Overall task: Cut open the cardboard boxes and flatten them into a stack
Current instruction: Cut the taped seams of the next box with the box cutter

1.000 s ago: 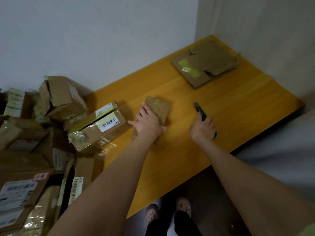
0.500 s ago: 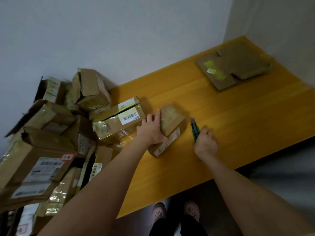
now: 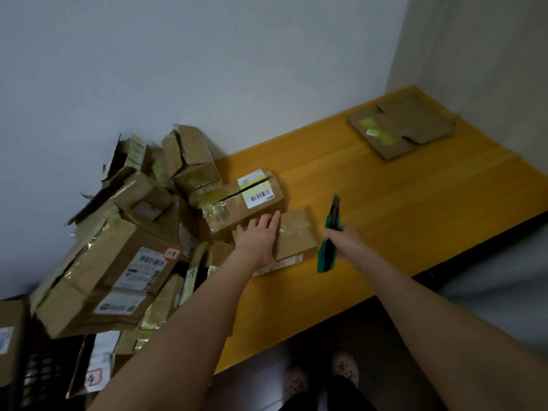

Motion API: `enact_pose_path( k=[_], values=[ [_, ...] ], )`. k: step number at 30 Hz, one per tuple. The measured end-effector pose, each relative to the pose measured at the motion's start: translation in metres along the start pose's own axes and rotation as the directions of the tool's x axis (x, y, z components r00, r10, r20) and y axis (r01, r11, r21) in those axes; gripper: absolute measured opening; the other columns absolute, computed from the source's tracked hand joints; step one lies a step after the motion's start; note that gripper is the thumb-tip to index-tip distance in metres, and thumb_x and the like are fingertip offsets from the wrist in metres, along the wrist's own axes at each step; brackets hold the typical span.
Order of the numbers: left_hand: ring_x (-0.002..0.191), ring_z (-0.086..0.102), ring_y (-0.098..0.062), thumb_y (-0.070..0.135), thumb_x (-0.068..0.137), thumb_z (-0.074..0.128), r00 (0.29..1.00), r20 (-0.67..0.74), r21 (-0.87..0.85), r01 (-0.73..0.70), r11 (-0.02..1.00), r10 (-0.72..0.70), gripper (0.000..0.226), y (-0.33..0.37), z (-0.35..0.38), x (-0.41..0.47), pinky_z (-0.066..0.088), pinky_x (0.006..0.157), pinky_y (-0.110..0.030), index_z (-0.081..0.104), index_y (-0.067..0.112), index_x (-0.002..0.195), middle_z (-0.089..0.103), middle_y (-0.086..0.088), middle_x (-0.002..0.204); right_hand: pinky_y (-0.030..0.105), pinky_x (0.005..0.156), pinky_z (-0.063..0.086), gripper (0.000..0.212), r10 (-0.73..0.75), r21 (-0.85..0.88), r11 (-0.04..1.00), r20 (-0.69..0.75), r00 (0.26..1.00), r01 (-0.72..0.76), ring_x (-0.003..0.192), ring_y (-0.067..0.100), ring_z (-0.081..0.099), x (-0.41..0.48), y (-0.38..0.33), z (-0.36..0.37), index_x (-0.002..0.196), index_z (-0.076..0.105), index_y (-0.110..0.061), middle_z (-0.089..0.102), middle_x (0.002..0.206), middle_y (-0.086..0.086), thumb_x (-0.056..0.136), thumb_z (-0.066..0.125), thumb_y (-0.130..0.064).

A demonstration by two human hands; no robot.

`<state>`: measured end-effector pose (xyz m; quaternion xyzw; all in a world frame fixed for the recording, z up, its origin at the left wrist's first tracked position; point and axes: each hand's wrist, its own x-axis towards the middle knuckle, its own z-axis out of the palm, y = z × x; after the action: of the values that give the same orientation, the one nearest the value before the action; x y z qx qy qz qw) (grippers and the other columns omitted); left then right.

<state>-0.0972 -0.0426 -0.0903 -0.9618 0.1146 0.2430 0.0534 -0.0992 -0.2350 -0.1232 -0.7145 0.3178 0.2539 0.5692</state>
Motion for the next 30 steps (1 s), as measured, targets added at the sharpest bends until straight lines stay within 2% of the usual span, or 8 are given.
enact_pose_path(
  k=[3, 5, 9, 11, 15, 19, 24, 30],
  values=[
    [0.141, 0.019, -0.033, 0.047, 0.069, 0.08, 0.999, -0.012, -0.043, 0.053, 0.998, -0.053, 0.123, 0.004, 0.004, -0.004, 0.02, 0.113, -0.062, -0.008, 0.025, 0.153, 0.015, -0.01, 0.153, 0.035, 0.068, 0.045, 0.025, -0.059, -0.094, 0.994, -0.008, 0.998, 0.058, 0.078, 0.018, 0.052, -0.016, -0.003, 0.016, 0.115, 0.05, -0.011, 0.053, 0.093, 0.005, 0.091, 0.054, -0.017],
    [0.14, 0.02, -0.032, 0.056, 0.07, 0.076, 0.996, -0.028, -0.088, 0.079, 0.993, -0.082, 0.119, 0.008, 0.006, -0.005, 0.021, 0.11, -0.063, -0.004, 0.026, 0.153, 0.017, -0.009, 0.152, 0.032, 0.063, 0.044, 0.028, -0.073, -0.084, 0.994, -0.034, 0.997, 0.07, 0.076, 0.018, 0.053, -0.023, -0.004, 0.023, 0.12, 0.05, -0.012, 0.055, 0.094, 0.006, 0.094, 0.054, -0.022],
    [0.133, 0.031, -0.034, 0.051, 0.071, 0.076, 0.991, -0.116, -0.099, 0.052, 0.994, -0.064, 0.11, 0.012, 0.009, -0.006, 0.026, 0.106, -0.064, 0.008, 0.023, 0.152, 0.027, -0.01, 0.144, 0.039, 0.07, 0.048, 0.029, -0.054, -0.003, 0.999, -0.109, 0.993, 0.053, 0.076, 0.021, 0.054, -0.031, -0.006, 0.019, 0.11, 0.051, -0.012, 0.055, 0.089, 0.006, 0.094, 0.056, -0.036],
    [0.133, 0.032, -0.034, 0.049, 0.071, 0.076, 0.989, -0.145, -0.092, 0.019, 0.996, -0.032, 0.108, 0.011, 0.005, -0.004, 0.025, 0.109, -0.064, 0.011, 0.022, 0.152, 0.03, -0.01, 0.143, 0.04, 0.072, 0.048, 0.025, -0.075, -0.021, 0.997, -0.148, 0.986, 0.073, 0.07, 0.018, 0.052, -0.031, -0.007, 0.012, 0.104, 0.052, -0.012, 0.052, 0.081, 0.003, 0.092, 0.058, -0.034],
    [0.14, 0.023, -0.032, 0.049, 0.072, 0.075, 0.984, -0.173, -0.066, -0.049, 0.997, 0.037, 0.109, 0.004, 0.002, 0.003, 0.016, 0.112, -0.064, 0.008, 0.023, 0.153, 0.026, -0.008, 0.148, 0.028, 0.054, 0.042, 0.031, -0.231, -0.153, 0.967, -0.192, 0.954, 0.203, 0.069, 0.011, 0.051, -0.028, -0.005, -0.001, 0.119, 0.053, -0.014, 0.051, 0.084, -0.003, 0.091, 0.058, -0.024],
    [0.145, 0.013, -0.03, 0.046, 0.074, 0.076, 0.992, -0.129, -0.093, 0.0, 0.996, -0.012, 0.113, 0.002, 0.009, 0.004, 0.015, 0.114, -0.062, 0.001, 0.018, 0.154, 0.018, -0.006, 0.154, 0.026, 0.051, 0.044, 0.034, -0.345, -0.353, 0.894, -0.146, 0.927, 0.278, 0.068, 0.011, 0.055, -0.029, 0.006, -0.014, 0.121, 0.053, -0.02, 0.055, 0.083, -0.005, 0.088, 0.059, -0.026],
    [0.146, 0.01, -0.028, 0.035, 0.074, 0.079, 0.996, -0.077, -0.116, 0.025, 0.993, -0.034, 0.111, 0.003, 0.002, 0.006, 0.017, 0.114, -0.061, 0.004, 0.018, 0.154, 0.016, -0.006, 0.156, 0.029, 0.052, 0.049, 0.045, -0.405, -0.577, 0.756, -0.041, 0.913, 0.309, 0.068, 0.016, 0.061, -0.035, 0.016, -0.023, 0.129, 0.051, -0.036, 0.06, 0.081, -0.004, 0.084, 0.058, -0.038],
    [0.147, 0.009, -0.027, 0.031, 0.072, 0.082, 0.997, -0.051, -0.126, 0.044, 0.991, -0.051, 0.114, 0.006, -0.002, 0.005, 0.02, 0.115, -0.058, 0.004, 0.018, 0.154, 0.015, -0.005, 0.157, 0.026, 0.056, 0.044, 0.051, -0.435, -0.663, 0.654, 0.064, 0.898, 0.364, 0.078, 0.016, 0.06, -0.037, 0.016, -0.031, 0.136, 0.048, -0.042, 0.062, 0.092, -0.005, 0.085, 0.055, -0.041]
  ],
)
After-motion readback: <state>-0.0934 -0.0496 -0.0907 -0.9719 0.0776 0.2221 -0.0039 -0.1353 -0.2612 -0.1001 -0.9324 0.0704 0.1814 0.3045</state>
